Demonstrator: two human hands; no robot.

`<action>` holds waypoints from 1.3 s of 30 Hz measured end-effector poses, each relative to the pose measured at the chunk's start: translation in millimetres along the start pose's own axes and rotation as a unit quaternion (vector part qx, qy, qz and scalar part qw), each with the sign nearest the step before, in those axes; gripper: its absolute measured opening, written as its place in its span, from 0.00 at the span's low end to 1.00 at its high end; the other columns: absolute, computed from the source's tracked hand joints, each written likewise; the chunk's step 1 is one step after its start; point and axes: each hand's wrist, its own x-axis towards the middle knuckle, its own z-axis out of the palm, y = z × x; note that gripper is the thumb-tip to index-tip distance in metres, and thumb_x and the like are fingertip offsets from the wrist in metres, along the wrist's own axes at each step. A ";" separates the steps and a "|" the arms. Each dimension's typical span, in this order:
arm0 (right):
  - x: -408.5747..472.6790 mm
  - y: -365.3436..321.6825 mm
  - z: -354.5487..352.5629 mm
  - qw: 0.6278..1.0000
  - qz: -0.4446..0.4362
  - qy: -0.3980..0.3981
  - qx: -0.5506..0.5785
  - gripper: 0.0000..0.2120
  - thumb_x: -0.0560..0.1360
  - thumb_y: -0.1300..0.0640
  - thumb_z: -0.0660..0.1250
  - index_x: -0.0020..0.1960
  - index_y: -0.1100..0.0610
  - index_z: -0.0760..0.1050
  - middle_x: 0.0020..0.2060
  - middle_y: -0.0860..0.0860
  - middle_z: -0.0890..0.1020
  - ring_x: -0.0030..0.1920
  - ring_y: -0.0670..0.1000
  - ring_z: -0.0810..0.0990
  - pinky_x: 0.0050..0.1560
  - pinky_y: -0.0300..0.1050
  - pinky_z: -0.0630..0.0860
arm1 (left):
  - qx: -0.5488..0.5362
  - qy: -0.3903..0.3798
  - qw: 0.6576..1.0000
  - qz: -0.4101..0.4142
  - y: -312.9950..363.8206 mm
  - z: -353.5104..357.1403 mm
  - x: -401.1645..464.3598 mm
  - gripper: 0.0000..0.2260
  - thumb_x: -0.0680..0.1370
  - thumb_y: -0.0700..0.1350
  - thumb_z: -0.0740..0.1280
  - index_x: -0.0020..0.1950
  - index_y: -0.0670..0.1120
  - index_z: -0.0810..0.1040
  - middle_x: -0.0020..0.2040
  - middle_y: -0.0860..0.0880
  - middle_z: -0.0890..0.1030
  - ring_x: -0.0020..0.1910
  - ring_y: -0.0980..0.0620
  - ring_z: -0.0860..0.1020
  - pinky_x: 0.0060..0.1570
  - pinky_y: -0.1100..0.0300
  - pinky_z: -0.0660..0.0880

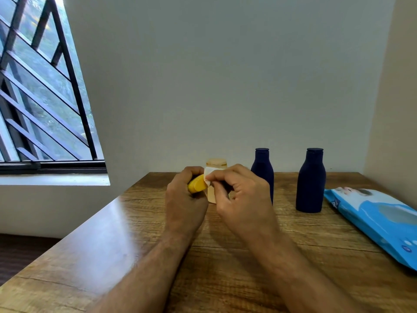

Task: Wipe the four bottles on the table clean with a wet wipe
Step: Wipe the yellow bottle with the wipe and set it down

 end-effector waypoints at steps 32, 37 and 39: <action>4.9 -8.5 -1.1 0.991 0.073 0.071 0.092 0.07 0.73 0.60 0.73 0.51 0.54 0.84 0.46 0.45 0.84 0.47 0.40 0.82 0.46 0.31 0.79 | -0.030 -0.060 0.998 0.009 14.0 5.6 -9.8 0.23 0.78 0.44 0.71 0.67 0.57 0.64 0.51 0.59 0.79 0.49 0.60 0.80 0.45 0.63 0.80; 9.3 -3.7 -6.7 0.974 0.155 0.075 0.145 0.08 0.74 0.58 0.72 0.52 0.51 0.84 0.46 0.42 0.84 0.49 0.36 0.80 0.45 0.27 0.77 | -0.048 -0.108 0.992 0.041 21.3 8.1 -12.7 0.23 0.76 0.45 0.71 0.68 0.46 0.67 0.49 0.58 0.78 0.46 0.61 0.80 0.41 0.70 0.75; 9.1 -4.7 -6.6 0.980 0.138 0.069 0.124 0.07 0.74 0.59 0.72 0.52 0.52 0.84 0.45 0.43 0.84 0.48 0.38 0.81 0.46 0.29 0.78 | -0.057 -0.108 0.992 0.042 22.1 8.2 -12.3 0.23 0.76 0.43 0.71 0.68 0.45 0.68 0.48 0.58 0.79 0.46 0.62 0.80 0.42 0.69 0.75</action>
